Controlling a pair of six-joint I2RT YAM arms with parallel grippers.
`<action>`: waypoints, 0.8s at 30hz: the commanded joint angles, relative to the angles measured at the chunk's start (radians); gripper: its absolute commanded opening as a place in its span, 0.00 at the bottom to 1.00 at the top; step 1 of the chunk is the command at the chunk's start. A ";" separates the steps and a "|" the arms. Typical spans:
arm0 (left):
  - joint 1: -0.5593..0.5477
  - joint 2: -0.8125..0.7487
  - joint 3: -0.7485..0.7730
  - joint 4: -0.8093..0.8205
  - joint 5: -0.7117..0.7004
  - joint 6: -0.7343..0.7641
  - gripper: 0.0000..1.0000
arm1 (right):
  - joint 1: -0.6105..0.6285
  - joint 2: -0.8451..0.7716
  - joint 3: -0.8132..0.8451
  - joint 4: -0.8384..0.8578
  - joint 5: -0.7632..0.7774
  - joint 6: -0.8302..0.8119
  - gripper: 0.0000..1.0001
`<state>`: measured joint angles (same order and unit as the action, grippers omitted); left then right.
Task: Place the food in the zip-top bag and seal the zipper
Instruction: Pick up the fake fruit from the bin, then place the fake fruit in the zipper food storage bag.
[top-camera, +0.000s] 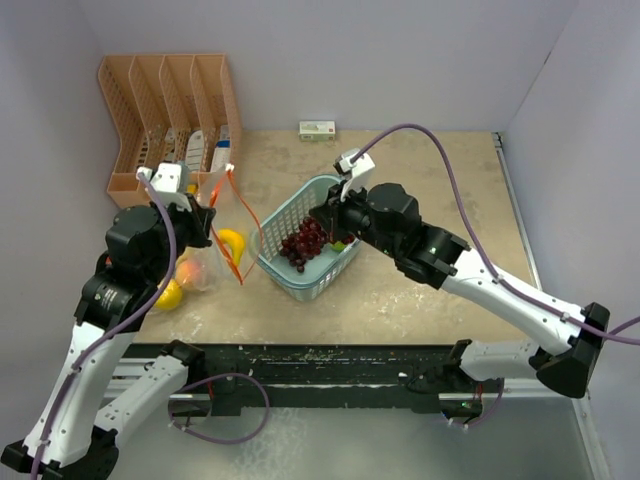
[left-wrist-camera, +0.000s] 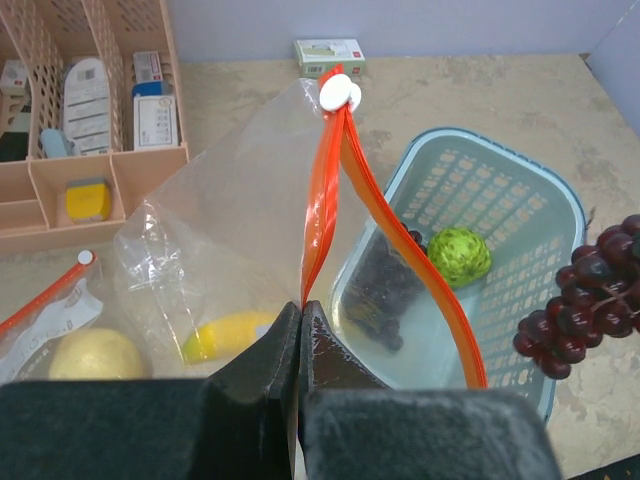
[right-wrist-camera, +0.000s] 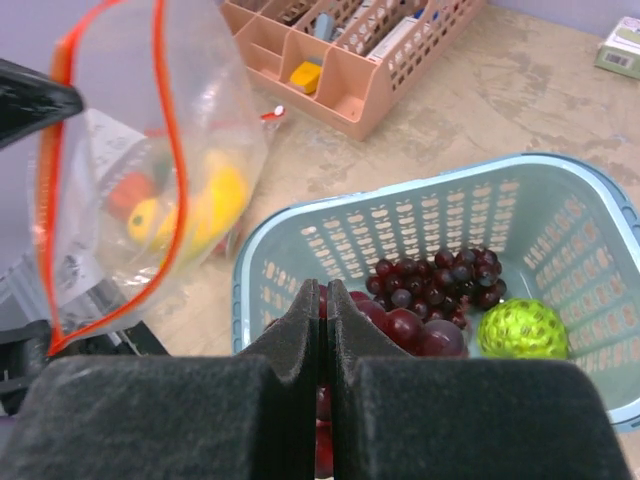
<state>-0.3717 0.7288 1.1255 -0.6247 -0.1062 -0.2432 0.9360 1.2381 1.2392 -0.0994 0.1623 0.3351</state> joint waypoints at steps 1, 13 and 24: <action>0.000 0.026 -0.025 0.089 0.031 -0.012 0.00 | 0.003 -0.057 0.016 0.102 -0.085 -0.032 0.00; 0.000 0.127 -0.008 0.126 0.122 -0.025 0.00 | 0.003 0.008 0.140 0.204 -0.165 -0.040 0.00; 0.000 0.146 0.008 0.148 0.168 -0.044 0.00 | 0.003 0.107 0.226 0.465 -0.365 0.061 0.00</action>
<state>-0.3717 0.8898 1.0901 -0.5392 0.0303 -0.2695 0.9356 1.3300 1.4181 0.1593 -0.1005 0.3367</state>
